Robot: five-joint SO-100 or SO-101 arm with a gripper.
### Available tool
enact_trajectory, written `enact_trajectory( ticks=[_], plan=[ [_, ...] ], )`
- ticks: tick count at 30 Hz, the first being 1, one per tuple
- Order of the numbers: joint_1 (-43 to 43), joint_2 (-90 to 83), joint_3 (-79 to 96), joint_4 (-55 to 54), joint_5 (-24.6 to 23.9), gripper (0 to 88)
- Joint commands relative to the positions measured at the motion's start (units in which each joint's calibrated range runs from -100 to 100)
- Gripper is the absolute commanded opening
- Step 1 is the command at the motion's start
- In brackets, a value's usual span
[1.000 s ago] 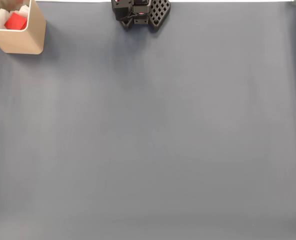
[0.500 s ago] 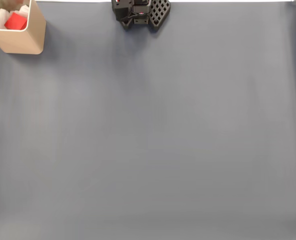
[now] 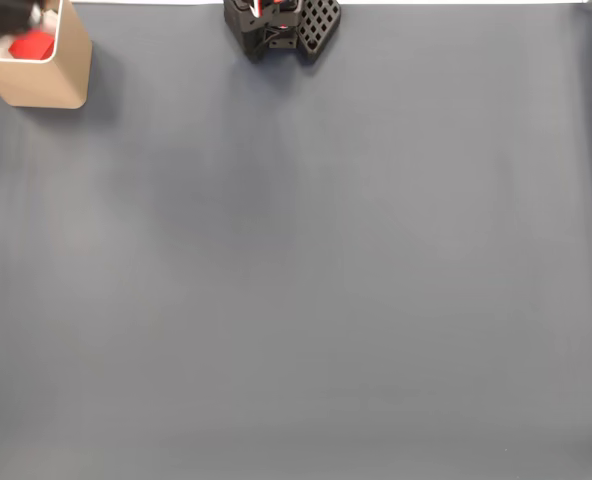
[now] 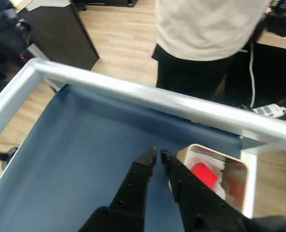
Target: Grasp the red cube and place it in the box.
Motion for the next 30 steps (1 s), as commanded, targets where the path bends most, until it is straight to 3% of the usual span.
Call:
enact_trajectory(
  ticks=[1,14,30],
  plan=[
    [-7.33,-1.54,-2.18,0.02,0.44,0.0],
    [-31.05,-3.79,3.57,-0.96,0.68,0.0],
    [-46.89,-22.68,33.68,-7.27,1.86,0.0]
  ],
)
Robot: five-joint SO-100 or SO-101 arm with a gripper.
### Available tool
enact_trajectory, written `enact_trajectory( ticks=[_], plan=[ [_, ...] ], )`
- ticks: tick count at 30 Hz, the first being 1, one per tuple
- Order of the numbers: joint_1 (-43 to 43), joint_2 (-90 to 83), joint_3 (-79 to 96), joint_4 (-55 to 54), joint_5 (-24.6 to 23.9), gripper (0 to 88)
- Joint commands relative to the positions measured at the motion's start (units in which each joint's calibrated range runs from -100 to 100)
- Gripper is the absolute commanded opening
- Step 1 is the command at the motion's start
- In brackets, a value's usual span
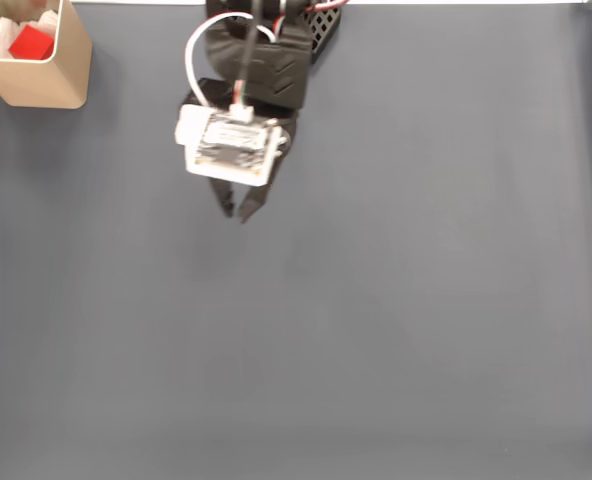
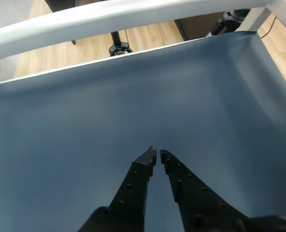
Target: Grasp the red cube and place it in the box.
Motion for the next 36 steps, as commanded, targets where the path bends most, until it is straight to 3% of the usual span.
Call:
enact_trajectory(
  ticks=[1,24,36],
  plan=[
    [-2.94,-4.96,2.86,-1.4,0.0,0.0],
    [-8.48,-39.88,44.56,-3.36,0.0,0.0],
    [-11.53,-47.08,46.29,9.09,-3.32,0.0]
  ],
)
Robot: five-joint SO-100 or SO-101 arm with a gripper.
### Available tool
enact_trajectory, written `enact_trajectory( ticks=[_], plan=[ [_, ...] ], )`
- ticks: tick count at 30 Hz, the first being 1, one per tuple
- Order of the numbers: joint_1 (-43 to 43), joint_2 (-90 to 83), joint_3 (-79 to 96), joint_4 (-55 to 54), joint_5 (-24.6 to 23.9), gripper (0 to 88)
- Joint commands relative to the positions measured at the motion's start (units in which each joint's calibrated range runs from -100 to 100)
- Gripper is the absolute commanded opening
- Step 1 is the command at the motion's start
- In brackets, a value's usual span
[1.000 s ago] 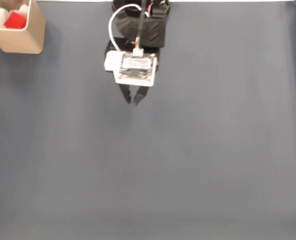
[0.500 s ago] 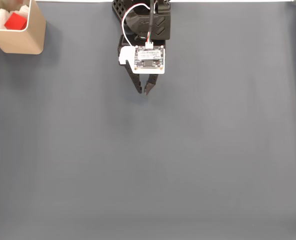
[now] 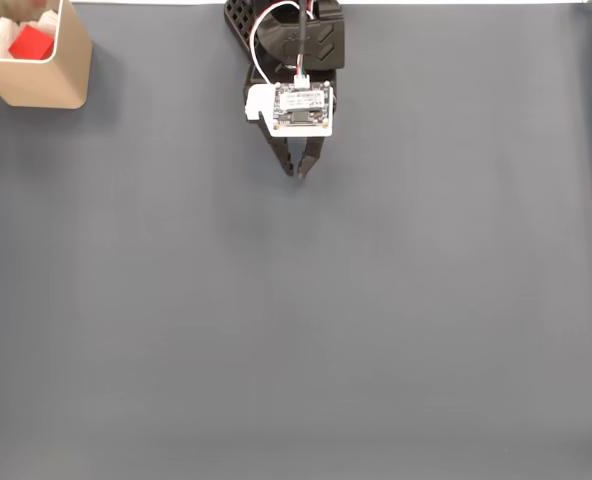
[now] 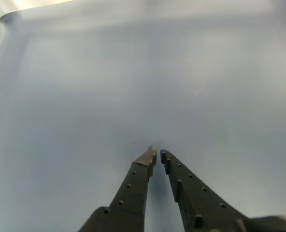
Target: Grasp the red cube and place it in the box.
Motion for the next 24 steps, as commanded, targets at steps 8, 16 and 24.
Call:
enact_trajectory(
  ticks=[8,16,24],
  plan=[
    [1.43,-4.0,0.81,8.62,-0.54,0.0],
    [3.49,-4.86,0.81,12.06,-0.49,0.0],
    [2.92,-5.38,0.81,16.98,0.59,0.3]
  ],
)
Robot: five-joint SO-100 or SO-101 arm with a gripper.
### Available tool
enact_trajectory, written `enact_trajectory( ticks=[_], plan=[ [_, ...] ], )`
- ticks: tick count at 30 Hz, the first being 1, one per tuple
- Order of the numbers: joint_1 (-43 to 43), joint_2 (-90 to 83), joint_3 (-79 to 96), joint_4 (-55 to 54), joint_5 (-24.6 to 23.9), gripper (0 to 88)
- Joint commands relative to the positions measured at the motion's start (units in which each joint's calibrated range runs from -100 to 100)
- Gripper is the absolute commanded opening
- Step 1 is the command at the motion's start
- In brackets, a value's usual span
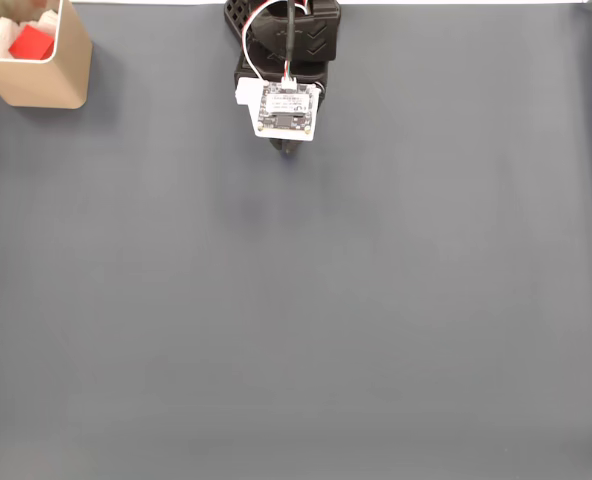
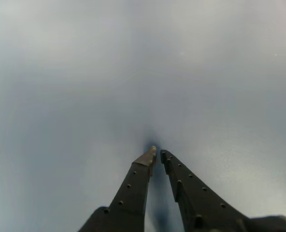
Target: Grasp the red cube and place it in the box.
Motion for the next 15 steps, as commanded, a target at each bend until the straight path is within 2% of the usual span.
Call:
enact_trajectory(
  ticks=[1,6,15],
  plan=[
    [0.03,-0.61,0.81,3.0,1.56,0.3],
    [-0.04,-0.61,0.81,6.53,3.52,0.3],
    [0.39,-0.61,0.81,6.53,3.52,0.3]
  ],
)
